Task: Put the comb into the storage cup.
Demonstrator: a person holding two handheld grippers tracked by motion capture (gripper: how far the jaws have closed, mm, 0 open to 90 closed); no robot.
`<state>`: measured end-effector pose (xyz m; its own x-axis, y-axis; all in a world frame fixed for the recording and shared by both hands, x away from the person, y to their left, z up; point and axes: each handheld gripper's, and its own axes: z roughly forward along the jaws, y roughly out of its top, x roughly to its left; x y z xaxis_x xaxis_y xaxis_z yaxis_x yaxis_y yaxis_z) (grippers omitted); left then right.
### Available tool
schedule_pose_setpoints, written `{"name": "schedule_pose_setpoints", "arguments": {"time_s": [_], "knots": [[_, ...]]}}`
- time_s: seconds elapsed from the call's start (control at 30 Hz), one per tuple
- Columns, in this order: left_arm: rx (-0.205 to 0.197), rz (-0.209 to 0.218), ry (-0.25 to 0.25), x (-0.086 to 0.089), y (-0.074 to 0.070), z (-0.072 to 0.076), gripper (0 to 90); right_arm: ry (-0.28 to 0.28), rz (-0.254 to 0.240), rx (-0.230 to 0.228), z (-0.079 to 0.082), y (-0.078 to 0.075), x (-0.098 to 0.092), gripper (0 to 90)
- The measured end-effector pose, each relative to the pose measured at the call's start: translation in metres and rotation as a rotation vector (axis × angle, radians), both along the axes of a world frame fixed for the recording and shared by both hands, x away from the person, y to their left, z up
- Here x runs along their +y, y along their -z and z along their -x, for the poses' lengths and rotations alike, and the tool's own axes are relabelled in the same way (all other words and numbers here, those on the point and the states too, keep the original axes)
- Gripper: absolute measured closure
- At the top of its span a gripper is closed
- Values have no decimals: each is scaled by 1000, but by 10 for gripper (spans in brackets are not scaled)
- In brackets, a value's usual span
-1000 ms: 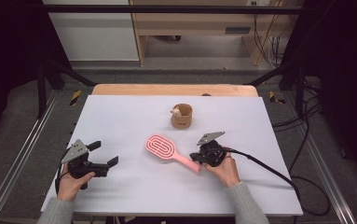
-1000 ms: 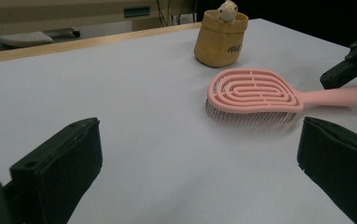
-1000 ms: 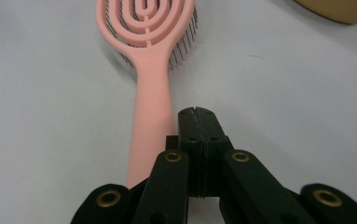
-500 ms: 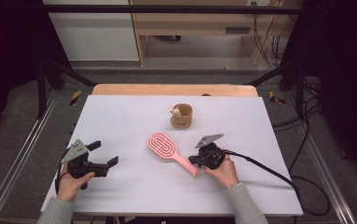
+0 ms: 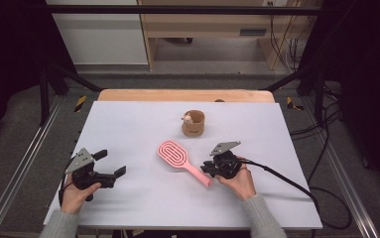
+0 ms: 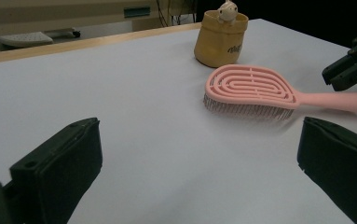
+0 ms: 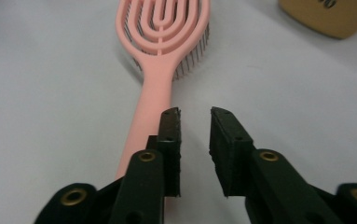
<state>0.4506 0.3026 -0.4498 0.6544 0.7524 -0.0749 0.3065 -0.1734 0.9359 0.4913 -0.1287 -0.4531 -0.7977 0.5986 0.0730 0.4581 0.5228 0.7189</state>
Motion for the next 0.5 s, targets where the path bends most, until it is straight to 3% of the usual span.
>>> {"name": "schedule_pose_setpoints", "arguments": {"time_s": [0.1, 0.17, 0.33, 0.37, 0.43, 0.5], "knots": [[2, 0, -2, 0, 0, 0, 0, 10, -13, -20, 0, -5, -2, 665], [3, 0, -3, 0, 0, 0, 0, 25, -27, -52, 1, -11, -6, 575], [4, -1, -3, 0, 0, 0, 0, 35, -52, -73, 2, -19, -9, 486], [4, -1, -3, 0, 0, 0, 0, 42, -66, -81, 2, -23, -11, 425], [4, -1, -3, 0, 0, 0, 0, 44, -73, -84, 2, -24, -12, 400], [4, -1, -3, 0, 0, 0, 0, 62, -88, -88, 3, -28, -13, 294]]}}
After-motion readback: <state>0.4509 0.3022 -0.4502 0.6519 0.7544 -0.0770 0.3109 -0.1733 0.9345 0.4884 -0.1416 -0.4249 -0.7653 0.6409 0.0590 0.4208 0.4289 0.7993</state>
